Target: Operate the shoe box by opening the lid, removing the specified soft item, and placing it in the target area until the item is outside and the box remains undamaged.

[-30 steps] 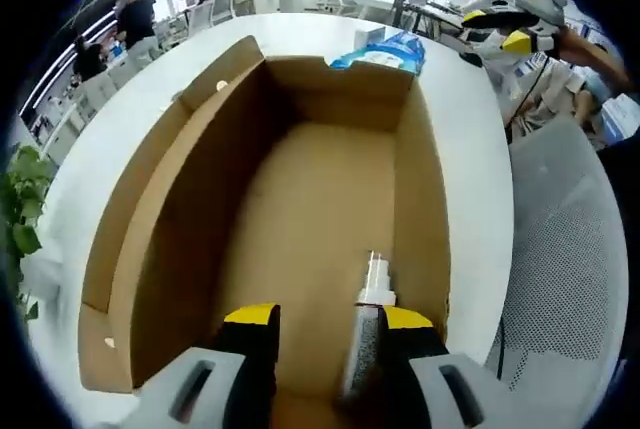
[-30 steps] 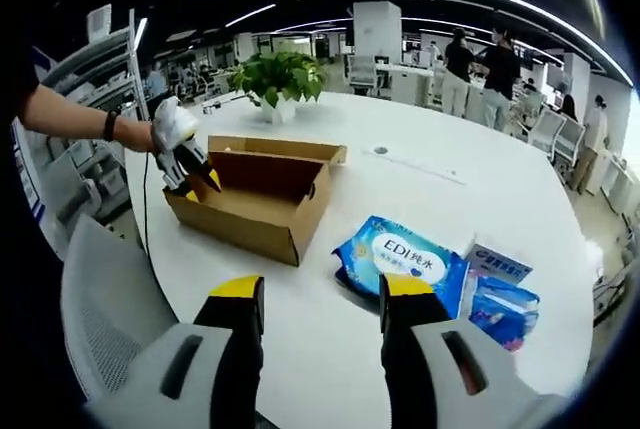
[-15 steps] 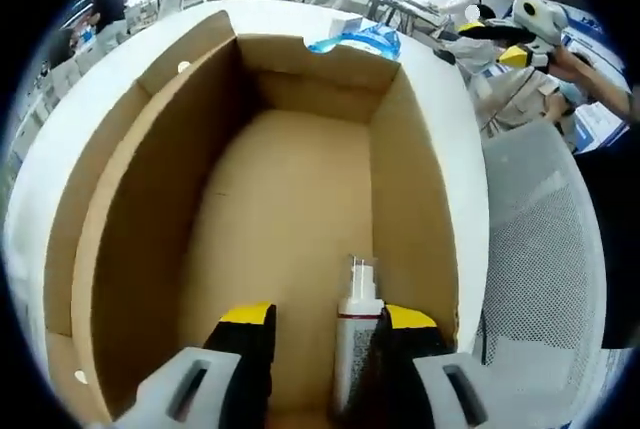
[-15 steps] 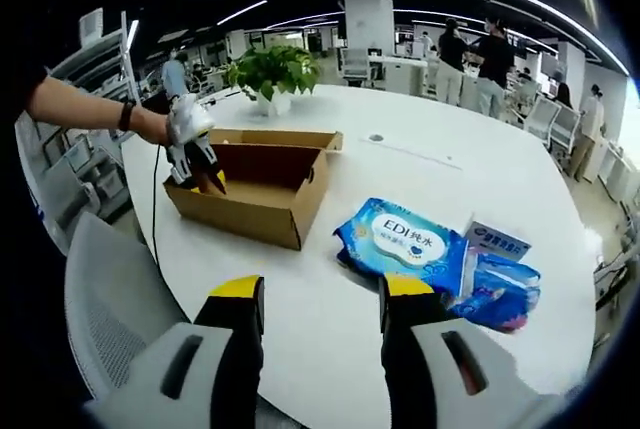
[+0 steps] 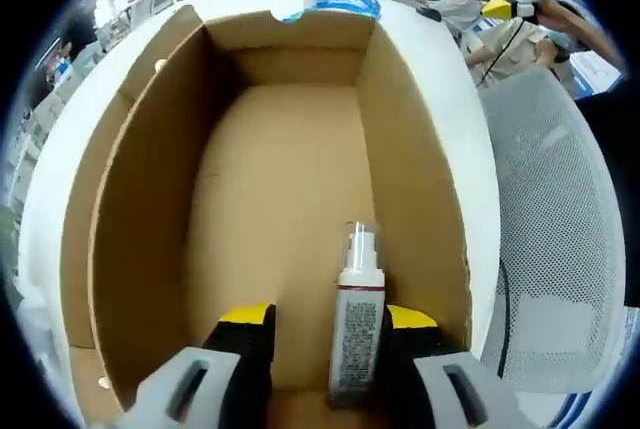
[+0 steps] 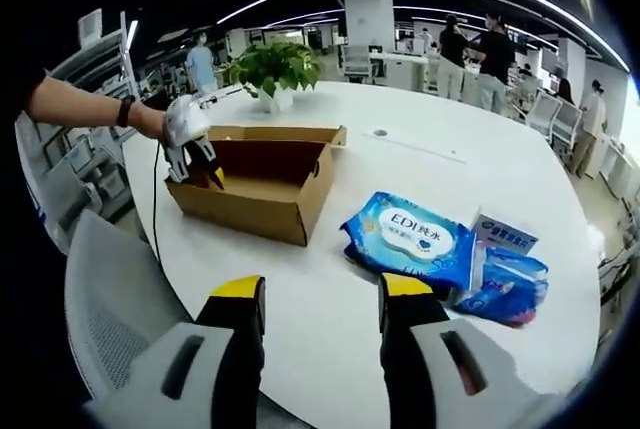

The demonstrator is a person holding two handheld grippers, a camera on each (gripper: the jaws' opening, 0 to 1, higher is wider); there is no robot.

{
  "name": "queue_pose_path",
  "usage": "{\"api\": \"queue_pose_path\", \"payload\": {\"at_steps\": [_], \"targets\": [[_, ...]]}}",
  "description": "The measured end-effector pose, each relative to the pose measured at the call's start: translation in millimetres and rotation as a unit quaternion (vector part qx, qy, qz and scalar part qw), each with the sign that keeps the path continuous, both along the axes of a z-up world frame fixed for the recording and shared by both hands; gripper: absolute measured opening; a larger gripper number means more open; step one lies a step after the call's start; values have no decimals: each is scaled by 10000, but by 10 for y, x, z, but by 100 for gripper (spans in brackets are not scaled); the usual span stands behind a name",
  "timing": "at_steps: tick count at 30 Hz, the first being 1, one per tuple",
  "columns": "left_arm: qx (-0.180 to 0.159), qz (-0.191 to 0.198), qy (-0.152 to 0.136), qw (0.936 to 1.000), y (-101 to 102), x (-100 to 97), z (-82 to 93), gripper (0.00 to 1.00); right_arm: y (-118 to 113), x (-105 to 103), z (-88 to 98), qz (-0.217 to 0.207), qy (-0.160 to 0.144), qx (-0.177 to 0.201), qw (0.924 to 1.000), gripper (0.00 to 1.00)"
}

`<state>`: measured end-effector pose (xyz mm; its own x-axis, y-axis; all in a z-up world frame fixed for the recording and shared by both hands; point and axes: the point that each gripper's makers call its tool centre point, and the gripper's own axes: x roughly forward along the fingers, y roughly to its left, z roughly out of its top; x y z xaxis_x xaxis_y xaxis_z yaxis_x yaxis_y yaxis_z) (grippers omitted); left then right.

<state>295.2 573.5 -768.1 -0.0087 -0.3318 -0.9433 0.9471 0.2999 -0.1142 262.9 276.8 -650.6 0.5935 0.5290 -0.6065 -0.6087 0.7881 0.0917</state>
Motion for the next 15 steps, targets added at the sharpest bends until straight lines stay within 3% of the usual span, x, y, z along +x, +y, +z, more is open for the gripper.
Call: {"api": "queue_pose_path", "payload": {"at_steps": [6,15], "targets": [[-20,-155,-174,9997,-69,-24,-25,23,49,-15,-14,41,4,-16,10000,41],[-21,-12,-230,9997,-50,19,-26,19,58,-30,-22,28,14,-18,10000,40]]}}
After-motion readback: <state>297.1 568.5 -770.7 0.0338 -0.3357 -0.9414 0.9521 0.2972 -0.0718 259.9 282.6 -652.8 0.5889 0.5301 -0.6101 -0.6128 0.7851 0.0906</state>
